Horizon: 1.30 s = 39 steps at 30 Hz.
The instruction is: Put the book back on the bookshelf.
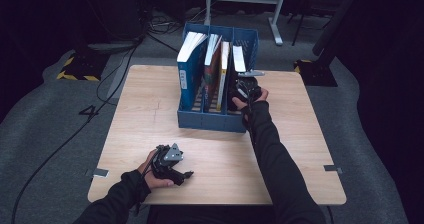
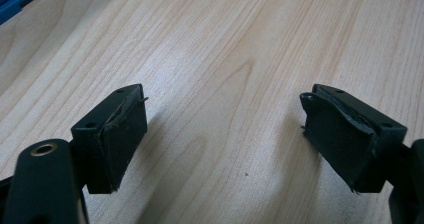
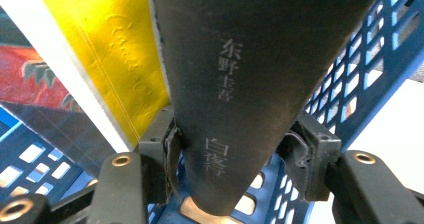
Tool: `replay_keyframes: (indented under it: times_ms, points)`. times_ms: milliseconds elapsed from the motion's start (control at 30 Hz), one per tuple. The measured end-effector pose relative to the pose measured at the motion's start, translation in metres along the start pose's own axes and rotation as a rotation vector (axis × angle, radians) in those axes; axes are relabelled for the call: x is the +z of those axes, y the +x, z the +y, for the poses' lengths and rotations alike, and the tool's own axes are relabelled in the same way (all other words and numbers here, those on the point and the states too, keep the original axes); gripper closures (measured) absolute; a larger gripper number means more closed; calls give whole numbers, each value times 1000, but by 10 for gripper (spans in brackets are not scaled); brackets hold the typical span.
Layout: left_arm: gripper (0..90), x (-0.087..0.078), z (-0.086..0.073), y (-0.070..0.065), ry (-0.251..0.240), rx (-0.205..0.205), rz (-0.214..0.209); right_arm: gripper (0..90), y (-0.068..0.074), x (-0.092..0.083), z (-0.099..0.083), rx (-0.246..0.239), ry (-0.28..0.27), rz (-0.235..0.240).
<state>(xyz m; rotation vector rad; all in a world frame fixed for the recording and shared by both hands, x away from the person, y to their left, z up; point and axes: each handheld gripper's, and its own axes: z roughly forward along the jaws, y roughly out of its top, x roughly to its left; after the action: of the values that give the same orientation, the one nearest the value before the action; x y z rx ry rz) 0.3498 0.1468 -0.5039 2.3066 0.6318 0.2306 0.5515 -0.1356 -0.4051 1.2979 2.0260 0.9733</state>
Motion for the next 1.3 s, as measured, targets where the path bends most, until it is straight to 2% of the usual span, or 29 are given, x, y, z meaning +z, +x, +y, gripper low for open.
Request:
replay_keyframes:
  times_ms: [267, 333, 367, 467, 633, 933, 1300]
  points:
    - [176, 0, 0, 0, 1, 0, -1, 447, 0, 0, 0, -3, 13, -3]
    - [175, 0, 0, 0, 1, 0, -1, 447, 2, -1, 0, -18, 17, -14]
    - [176, 0, 0, 0, 0, 0, -2, 447, 4, -2, 0, -42, 25, -28]
    - [176, 0, 0, 0, 0, 0, -2, 452, 4, -4, 1, -46, 31, -27]
    - [176, 0, 0, 0, 1, 0, -2, 457, 3, -11, 2, -60, 26, -16]
    - [176, 0, 0, 0, 1, 1, -4, 433, 4, -24, 2, -115, 39, -17]
    - [175, 0, 0, 0, 0, -1, -2, 391, -2, -49, -5, -175, 35, 5]
